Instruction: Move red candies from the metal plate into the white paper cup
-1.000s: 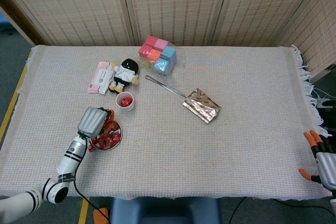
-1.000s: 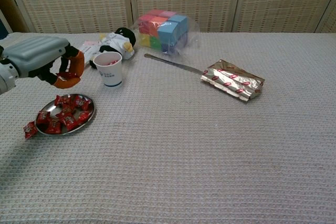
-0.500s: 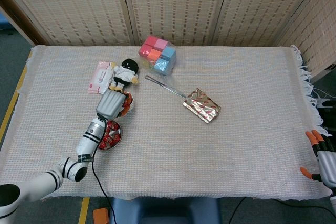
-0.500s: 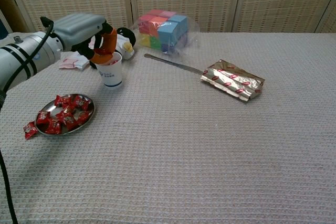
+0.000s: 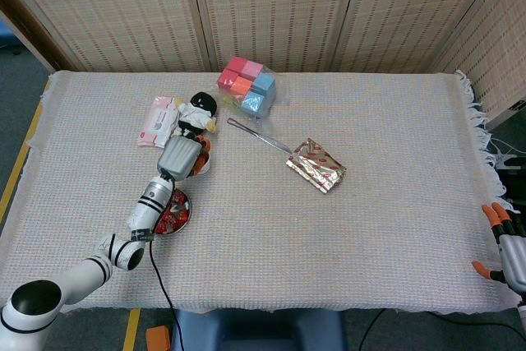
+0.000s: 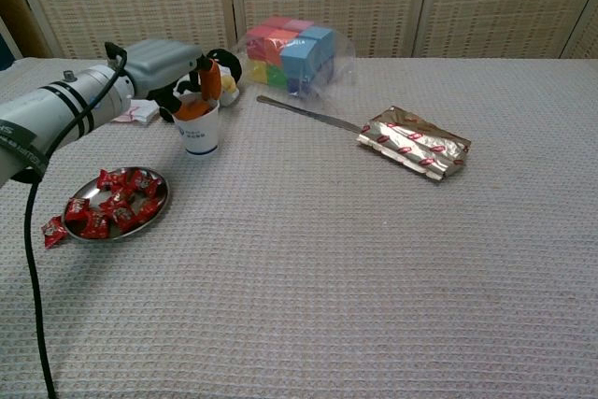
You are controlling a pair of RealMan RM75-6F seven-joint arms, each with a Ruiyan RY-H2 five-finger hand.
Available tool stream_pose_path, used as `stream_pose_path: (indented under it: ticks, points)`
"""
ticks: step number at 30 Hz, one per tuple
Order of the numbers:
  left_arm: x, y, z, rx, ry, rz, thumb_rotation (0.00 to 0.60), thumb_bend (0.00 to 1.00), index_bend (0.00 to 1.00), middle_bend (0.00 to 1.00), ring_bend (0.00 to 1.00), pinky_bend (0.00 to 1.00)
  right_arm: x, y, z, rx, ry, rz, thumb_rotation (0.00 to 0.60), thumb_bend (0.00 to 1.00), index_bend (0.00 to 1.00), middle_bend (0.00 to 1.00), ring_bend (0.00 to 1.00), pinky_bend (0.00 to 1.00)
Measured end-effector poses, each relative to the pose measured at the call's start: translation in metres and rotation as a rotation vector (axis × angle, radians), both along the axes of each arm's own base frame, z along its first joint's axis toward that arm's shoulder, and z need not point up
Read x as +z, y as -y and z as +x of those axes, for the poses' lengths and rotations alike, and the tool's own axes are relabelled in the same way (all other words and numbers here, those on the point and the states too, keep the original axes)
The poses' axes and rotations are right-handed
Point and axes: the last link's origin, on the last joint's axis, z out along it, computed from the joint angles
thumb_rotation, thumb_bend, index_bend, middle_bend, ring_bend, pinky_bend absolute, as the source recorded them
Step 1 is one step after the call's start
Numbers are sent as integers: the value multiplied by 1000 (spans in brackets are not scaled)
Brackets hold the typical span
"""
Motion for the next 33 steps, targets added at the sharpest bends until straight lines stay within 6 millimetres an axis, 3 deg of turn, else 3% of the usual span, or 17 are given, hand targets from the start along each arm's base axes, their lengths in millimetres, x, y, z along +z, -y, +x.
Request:
stream_pose_path:
  ticks: [8,12,15,18,23,28,33]
  points:
    - [11,8,0,-33,47,14,600,403,220,242,193,455,0,-1,1,5,3,4,600,90,0,0,0,193]
    - [23,26,-3,-63,102,21,600,399,205,229,179,458,-1,-2,4,17,7,8,600,90,0,0,0,194]
    - [35,46,-10,-65,157,14,600,395,195,212,166,519,0,-4,6,27,11,9,600,90,0,0,0,194]
    - [50,73,-27,-44,204,10,600,390,190,210,167,641,0,-6,8,38,14,11,600,90,0,0,0,194]
    - [70,133,-80,53,201,21,600,383,186,233,271,795,-2,-7,11,52,17,22,600,90,0,0,0,194]
    - [71,189,-127,167,136,22,600,379,170,248,294,812,-3,-9,13,65,20,30,600,90,0,0,0,193]
    - [58,213,-144,210,98,41,600,378,151,256,327,815,-6,-10,16,82,24,46,600,91,0,0,0,194]
